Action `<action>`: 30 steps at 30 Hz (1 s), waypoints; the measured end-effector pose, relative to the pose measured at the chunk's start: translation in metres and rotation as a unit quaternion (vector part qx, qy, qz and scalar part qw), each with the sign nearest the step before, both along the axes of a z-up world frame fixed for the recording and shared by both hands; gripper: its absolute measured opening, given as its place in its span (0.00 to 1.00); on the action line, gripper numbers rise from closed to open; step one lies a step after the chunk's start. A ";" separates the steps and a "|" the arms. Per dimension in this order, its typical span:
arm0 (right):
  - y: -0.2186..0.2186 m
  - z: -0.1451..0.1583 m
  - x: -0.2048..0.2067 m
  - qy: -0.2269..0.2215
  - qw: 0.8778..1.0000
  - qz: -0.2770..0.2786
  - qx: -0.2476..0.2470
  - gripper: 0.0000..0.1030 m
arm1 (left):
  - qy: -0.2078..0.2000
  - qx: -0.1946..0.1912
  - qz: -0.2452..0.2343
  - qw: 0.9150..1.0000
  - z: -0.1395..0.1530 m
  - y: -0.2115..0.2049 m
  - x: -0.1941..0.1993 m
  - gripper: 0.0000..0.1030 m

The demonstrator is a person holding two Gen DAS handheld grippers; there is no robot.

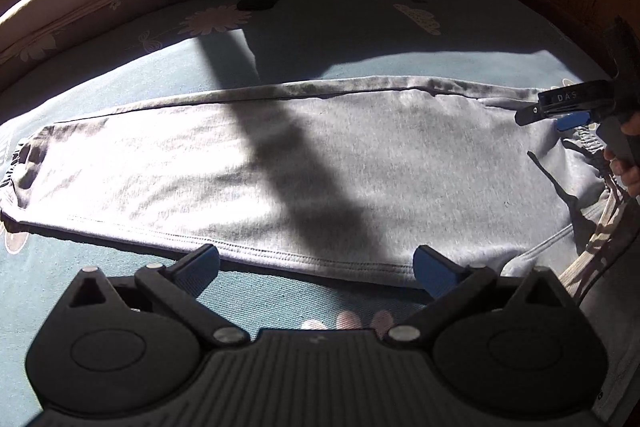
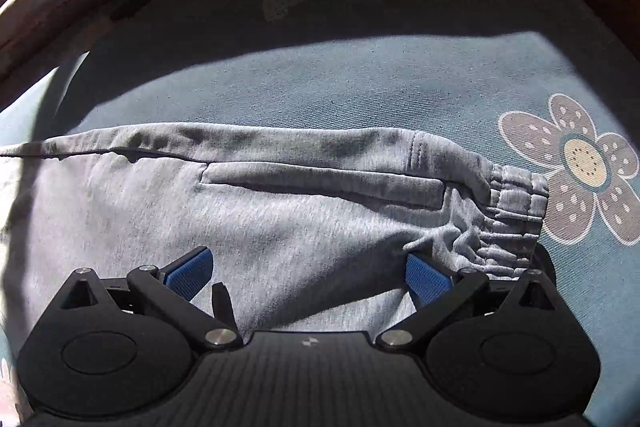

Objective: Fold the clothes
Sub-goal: 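Lower the left gripper onto the folded leg while the right gripper smooths the seam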

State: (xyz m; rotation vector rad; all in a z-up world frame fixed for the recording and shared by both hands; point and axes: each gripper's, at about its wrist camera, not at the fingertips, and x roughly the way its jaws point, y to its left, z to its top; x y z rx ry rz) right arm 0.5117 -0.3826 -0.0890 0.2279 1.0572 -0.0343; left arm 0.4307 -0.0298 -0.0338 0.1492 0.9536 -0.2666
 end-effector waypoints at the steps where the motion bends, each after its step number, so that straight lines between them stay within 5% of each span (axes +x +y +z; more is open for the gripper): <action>1: 0.004 0.008 0.000 -0.009 1.000 0.009 0.016 1.00 | -0.002 -0.002 -0.001 1.000 0.001 -0.002 0.002 0.99; 5: 0.031 0.028 0.006 -0.021 0.995 0.071 0.074 1.00 | -0.001 -0.004 -0.002 1.000 0.003 -0.006 0.008 0.99; 8: 0.054 0.013 0.020 -0.002 0.990 0.111 0.082 1.00 | 0.001 -0.001 0.003 1.000 0.001 -0.005 0.010 0.99; 14: 0.063 -0.008 0.053 -0.006 0.995 0.094 0.021 1.00 | 0.013 0.001 0.022 1.000 -0.005 0.006 0.007 0.99; 16: 0.065 0.000 0.059 -0.003 0.996 0.081 0.040 1.00 | 0.014 0.001 0.029 0.999 -0.006 0.011 0.006 0.99; 24: 0.126 0.015 0.066 -0.014 0.972 0.201 0.119 1.00 | 0.023 0.014 0.060 0.998 -0.013 0.031 0.008 0.99; 30: 0.151 -0.004 0.100 -0.025 0.976 0.203 0.071 1.00 | 0.028 0.025 0.075 0.996 -0.018 0.046 0.004 0.99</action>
